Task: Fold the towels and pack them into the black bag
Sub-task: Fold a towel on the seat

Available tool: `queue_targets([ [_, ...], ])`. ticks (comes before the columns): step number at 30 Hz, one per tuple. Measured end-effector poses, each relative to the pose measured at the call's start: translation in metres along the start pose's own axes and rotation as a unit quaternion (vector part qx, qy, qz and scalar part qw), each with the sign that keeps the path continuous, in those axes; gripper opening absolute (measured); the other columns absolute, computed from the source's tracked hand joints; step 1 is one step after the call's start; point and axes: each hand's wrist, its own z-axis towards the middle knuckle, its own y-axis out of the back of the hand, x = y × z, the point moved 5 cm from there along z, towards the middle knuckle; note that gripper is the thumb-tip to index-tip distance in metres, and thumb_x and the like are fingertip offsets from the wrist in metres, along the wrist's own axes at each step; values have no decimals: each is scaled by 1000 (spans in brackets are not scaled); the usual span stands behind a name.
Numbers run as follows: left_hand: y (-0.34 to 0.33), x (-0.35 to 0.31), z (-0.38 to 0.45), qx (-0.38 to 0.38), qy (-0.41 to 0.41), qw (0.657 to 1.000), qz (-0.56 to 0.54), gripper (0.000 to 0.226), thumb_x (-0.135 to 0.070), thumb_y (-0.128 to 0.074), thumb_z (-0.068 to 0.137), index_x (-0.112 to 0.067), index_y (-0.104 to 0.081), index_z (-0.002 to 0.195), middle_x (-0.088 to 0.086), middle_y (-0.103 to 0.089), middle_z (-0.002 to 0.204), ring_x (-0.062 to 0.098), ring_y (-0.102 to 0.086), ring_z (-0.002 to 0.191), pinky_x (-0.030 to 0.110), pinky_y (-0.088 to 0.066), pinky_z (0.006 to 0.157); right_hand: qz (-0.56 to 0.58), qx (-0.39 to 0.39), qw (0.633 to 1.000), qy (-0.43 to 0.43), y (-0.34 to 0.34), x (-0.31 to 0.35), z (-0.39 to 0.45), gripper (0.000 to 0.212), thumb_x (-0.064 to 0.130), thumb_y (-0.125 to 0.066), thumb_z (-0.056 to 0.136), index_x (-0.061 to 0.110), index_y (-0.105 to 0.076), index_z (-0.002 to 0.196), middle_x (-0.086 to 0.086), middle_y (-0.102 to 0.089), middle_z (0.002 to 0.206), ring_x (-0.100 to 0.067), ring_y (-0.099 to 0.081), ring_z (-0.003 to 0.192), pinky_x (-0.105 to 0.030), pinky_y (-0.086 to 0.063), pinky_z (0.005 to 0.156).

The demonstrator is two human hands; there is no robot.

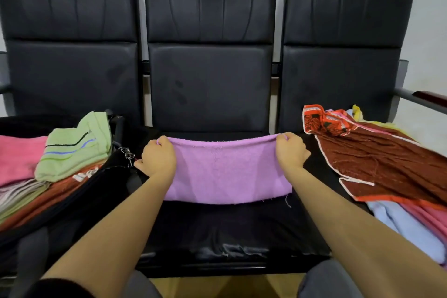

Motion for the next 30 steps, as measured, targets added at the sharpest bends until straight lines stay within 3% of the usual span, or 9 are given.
queue_targets([
  [5,-27,17,12,99,-103,972,185,27,-19,-42,97,-3,-64,94,17,-66,99,37,-58,97,38,-34,91,35,30,996,-70,-25,-31,11,34,12,-45,95,12,-47,61,-4,-46,66,-26,-50,75,-34,-39,70],
  [9,-53,26,23,136,-146,947,253,25,-16,-42,97,-3,-61,89,18,-65,94,39,-61,88,37,-43,71,3,64,993,-100,-45,-47,19,17,16,-49,97,7,-59,86,-11,-58,87,-25,-56,81,-34,-43,70],
  [11,-65,30,26,161,-156,928,298,21,-12,-42,97,-3,-61,93,15,-65,94,35,-62,84,34,-43,64,-18,80,991,-104,-57,-53,22,20,20,-49,97,5,-63,101,-14,-62,100,-29,-61,91,-37,-46,75],
  [13,-72,32,28,167,-175,913,329,17,-9,-43,95,-4,-59,96,13,-65,94,33,-62,84,32,-41,66,-48,85,991,-94,-65,-55,25,25,21,-48,98,4,-63,108,-14,-63,107,-30,-61,97,-36,-46,76],
  [19,-81,19,48,83,-260,913,303,13,-7,-47,88,2,-56,89,18,-63,85,36,-58,76,34,-31,71,-77,16,997,-12,-70,-41,40,27,22,-41,101,3,-59,100,-14,-62,100,-33,-60,95,-33,-41,71],
  [22,-90,13,61,82,-256,909,318,12,-9,-47,90,-1,-55,88,15,-63,82,33,-56,75,33,-29,71,-113,6,994,-1,-76,-35,51,29,23,-40,102,3,-60,106,-14,-62,102,-32,-60,96,-30,-35,69],
  [25,-103,15,69,108,-243,890,371,10,-9,-47,90,-4,-55,88,12,-64,88,29,-55,76,31,-28,71,-157,14,987,11,-88,-36,63,28,24,-41,101,4,-60,109,-13,-64,104,-30,-61,96,-31,-40,68],
  [27,-112,22,69,124,-230,876,406,11,-9,-48,88,-6,-56,95,11,-63,99,28,-57,87,32,-33,76,-183,27,982,34,-97,-37,68,25,22,-45,100,5,-60,110,-14,-65,106,-30,-61,98,-36,-45,76],
  [30,-122,32,65,103,-242,863,431,38,-15,-54,86,-8,-47,123,13,-52,117,31,-50,105,36,-37,86,-205,54,973,87,-112,-37,65,30,20,-51,97,7,-57,123,-11,-56,123,-28,-50,114,-37,-37,95],
])
